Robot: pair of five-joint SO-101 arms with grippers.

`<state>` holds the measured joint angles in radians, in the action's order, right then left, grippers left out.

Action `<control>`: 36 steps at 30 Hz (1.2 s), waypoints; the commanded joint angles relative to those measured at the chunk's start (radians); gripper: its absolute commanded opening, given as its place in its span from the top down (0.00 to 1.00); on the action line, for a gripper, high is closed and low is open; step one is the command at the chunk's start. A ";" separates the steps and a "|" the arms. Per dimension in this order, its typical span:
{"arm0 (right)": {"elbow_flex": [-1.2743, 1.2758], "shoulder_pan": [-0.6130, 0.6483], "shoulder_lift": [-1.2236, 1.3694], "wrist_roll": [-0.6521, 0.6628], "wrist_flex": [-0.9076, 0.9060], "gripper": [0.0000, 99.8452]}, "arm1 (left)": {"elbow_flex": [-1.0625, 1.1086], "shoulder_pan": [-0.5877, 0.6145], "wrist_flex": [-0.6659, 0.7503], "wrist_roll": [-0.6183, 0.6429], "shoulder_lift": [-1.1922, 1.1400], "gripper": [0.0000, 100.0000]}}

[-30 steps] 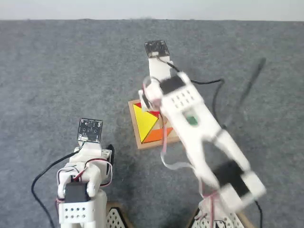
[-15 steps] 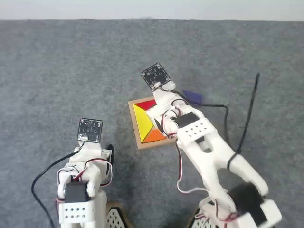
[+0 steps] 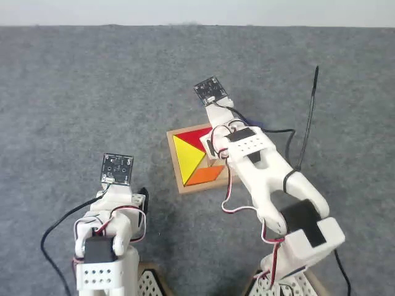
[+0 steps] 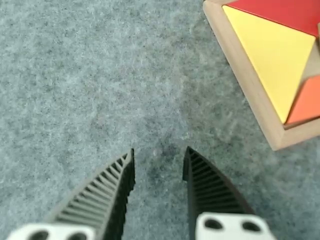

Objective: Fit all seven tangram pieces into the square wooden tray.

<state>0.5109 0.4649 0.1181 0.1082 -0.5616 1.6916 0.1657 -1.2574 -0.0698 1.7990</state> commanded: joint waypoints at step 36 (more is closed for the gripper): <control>-0.006 0.067 -0.278 0.012 -0.209 0.99 | -0.008 -0.003 -0.009 -0.006 0.028 0.85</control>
<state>0.5079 0.5692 0.0384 0.1082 -0.7288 1.6916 0.1657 -1.2574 -0.0698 1.7990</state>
